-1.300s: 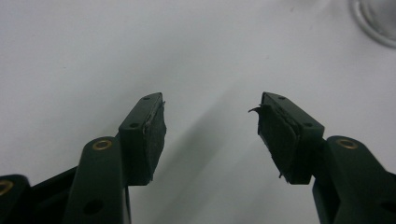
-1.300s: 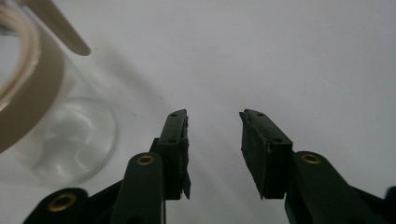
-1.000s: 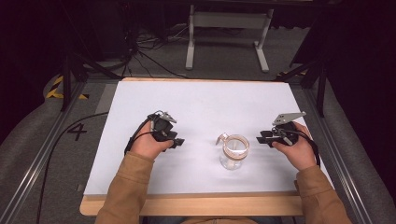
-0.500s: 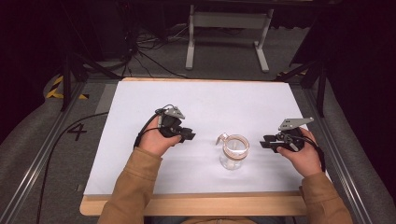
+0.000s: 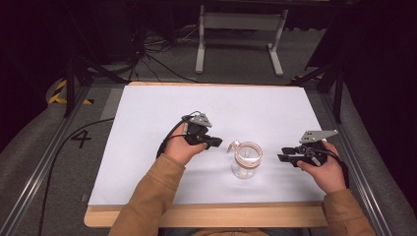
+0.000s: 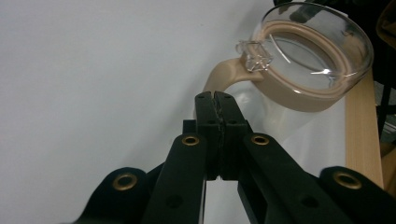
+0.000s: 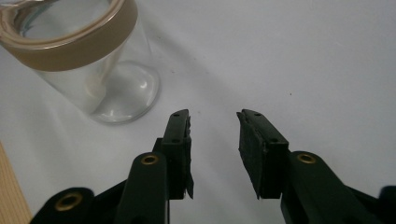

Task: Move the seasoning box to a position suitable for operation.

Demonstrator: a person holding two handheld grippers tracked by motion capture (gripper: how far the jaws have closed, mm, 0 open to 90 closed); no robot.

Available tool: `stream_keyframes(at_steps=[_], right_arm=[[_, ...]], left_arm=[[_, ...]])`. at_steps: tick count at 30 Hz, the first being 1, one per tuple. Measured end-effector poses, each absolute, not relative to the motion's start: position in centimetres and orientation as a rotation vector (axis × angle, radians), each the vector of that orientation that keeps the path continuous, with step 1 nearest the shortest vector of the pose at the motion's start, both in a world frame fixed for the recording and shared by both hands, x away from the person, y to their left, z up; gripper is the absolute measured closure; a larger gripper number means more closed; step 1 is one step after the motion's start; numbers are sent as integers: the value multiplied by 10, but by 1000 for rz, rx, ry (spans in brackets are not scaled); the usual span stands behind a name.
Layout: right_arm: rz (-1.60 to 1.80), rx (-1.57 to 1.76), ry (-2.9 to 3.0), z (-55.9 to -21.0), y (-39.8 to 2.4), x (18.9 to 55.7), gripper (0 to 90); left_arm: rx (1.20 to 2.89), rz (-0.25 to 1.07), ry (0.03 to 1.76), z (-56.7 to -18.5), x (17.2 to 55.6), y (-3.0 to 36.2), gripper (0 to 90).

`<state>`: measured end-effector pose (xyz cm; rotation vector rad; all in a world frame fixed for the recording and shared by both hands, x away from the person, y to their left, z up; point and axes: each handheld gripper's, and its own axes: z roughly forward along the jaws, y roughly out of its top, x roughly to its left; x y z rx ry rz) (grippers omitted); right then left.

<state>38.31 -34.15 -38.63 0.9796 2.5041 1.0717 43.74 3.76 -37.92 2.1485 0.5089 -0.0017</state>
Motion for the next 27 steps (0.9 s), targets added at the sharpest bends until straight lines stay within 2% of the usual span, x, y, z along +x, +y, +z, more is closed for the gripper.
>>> stream_keyframes(at_steps=[12,20,27], right_arm=[[1080,951,2531,-388,-338,383,652],[1081,941,2540,-390,-336,384,652],[1081,922,2552,-394,-333,380,658]], left_arm=[[2200,-133,426,-396,435,18,899],[2210,-112,448,-406,442,16,899],[2214,-155,440,-410,448,11,899]])
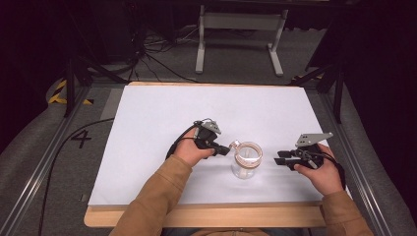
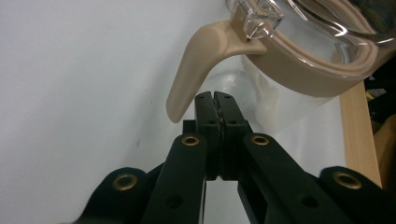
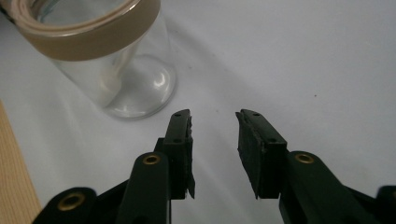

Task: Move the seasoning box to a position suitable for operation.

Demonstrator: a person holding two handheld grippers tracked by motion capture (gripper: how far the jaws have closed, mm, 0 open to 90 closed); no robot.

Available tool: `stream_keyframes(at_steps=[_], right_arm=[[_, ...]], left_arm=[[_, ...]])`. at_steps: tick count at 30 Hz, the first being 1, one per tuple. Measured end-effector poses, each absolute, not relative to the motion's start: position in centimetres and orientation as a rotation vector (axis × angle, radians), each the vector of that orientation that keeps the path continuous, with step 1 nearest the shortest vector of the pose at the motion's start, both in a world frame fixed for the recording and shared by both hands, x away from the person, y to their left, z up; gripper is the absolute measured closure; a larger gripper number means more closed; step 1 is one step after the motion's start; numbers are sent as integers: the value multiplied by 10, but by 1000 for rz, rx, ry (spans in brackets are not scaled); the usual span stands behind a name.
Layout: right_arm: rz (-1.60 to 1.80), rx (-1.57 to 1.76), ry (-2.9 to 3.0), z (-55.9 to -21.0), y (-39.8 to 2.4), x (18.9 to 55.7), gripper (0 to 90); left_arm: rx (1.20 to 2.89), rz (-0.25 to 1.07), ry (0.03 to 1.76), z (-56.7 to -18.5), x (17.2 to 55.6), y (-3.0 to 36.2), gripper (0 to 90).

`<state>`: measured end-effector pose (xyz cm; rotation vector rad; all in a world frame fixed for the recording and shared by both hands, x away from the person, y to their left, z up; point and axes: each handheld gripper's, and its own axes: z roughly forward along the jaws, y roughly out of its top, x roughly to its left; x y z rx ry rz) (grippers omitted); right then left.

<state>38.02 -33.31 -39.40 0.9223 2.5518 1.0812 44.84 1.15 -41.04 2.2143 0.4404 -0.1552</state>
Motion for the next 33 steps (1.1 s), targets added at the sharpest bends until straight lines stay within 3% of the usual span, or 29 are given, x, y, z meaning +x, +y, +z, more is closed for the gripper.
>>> stream_keyframes(at_steps=[11,18,25,33], right_arm=[[1063,946,2551,-400,-336,367,702],[1046,948,2545,-401,-333,364,807],[1080,944,2556,-400,-324,367,894],[1111,893,2586,-402,-304,386,896]], left_arm=[[2220,-91,441,-411,459,0,900],[2209,-58,449,-412,460,-2,900],[2237,-64,466,-402,452,14,899],[2217,-17,552,-393,438,48,873]])
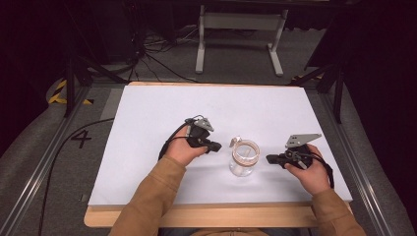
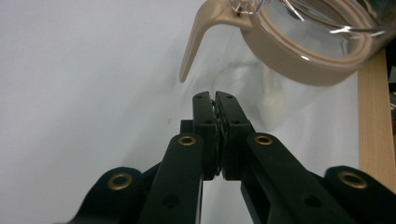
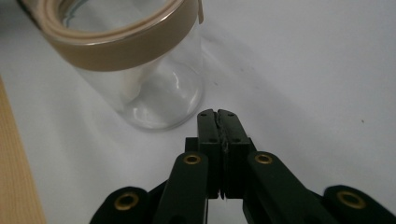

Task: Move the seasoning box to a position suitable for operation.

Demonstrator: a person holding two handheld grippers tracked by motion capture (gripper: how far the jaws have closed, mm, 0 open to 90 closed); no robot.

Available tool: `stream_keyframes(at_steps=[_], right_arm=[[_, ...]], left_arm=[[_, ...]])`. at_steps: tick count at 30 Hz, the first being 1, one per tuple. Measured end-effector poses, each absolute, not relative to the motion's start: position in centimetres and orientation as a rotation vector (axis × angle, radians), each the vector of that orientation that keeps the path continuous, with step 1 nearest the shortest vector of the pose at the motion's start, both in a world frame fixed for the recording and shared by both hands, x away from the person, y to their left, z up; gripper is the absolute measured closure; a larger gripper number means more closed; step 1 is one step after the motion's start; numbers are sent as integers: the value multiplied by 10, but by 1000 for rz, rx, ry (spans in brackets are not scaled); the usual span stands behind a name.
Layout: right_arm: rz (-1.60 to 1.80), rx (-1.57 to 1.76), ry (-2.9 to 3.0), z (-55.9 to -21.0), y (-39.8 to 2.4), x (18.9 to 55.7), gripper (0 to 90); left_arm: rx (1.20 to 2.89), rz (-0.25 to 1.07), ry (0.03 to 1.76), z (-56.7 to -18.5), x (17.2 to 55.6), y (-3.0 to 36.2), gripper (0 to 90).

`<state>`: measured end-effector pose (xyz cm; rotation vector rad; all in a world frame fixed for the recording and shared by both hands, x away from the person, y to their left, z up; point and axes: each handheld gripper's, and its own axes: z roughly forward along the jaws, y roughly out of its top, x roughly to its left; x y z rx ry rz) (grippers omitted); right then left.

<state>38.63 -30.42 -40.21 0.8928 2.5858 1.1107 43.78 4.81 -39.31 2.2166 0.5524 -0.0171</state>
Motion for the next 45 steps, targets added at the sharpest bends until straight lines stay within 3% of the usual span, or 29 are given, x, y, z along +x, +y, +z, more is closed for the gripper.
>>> stream_keyframes(at_steps=[10,45], right_arm=[[1019,815,2686,-415,-272,409,899],[1009,691,2770,-410,-247,386,895]], left_arm=[[2213,-3,644,-396,429,78,877],[2162,-19,642,-394,434,78,874]])
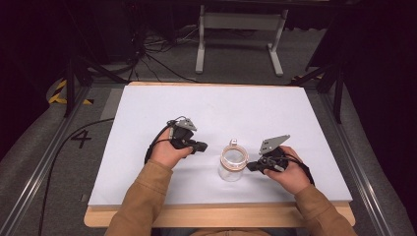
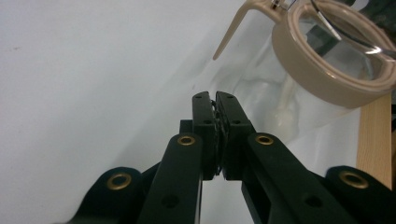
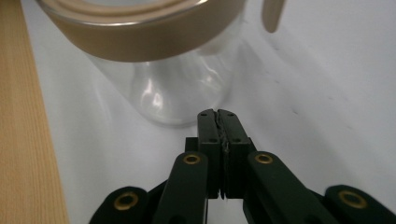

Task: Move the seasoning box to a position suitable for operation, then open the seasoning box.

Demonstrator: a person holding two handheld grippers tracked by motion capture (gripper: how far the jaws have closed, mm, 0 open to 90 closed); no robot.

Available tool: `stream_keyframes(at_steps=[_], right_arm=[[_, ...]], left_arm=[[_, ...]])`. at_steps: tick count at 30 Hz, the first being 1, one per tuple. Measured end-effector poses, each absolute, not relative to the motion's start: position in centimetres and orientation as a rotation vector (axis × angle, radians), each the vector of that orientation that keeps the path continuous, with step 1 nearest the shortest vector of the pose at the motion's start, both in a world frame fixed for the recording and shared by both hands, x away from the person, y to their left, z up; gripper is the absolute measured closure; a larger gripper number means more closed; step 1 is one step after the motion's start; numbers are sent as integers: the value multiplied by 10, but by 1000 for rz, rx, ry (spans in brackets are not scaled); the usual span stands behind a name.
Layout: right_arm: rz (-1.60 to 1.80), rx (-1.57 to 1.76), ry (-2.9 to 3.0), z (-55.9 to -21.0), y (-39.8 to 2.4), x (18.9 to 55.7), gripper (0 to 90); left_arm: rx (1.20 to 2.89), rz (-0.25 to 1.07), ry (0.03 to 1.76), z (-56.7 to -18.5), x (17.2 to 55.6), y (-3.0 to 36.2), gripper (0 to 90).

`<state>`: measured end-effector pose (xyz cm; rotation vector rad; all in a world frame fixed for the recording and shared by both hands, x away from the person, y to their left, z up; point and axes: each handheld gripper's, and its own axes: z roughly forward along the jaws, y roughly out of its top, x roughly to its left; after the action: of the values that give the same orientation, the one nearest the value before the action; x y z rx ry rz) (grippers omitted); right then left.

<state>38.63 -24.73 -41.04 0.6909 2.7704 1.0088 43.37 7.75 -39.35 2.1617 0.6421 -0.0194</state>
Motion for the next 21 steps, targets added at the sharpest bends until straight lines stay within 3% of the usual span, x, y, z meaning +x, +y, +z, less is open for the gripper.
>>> stream_keyframes(at_steps=[11,21], right_arm=[[1102,800,2643,-393,-284,375,897],[1115,824,2618,-393,-291,363,897]], left_arm=[[2071,-36,548,-371,438,61,894],[2001,5,473,-364,442,36,898]])
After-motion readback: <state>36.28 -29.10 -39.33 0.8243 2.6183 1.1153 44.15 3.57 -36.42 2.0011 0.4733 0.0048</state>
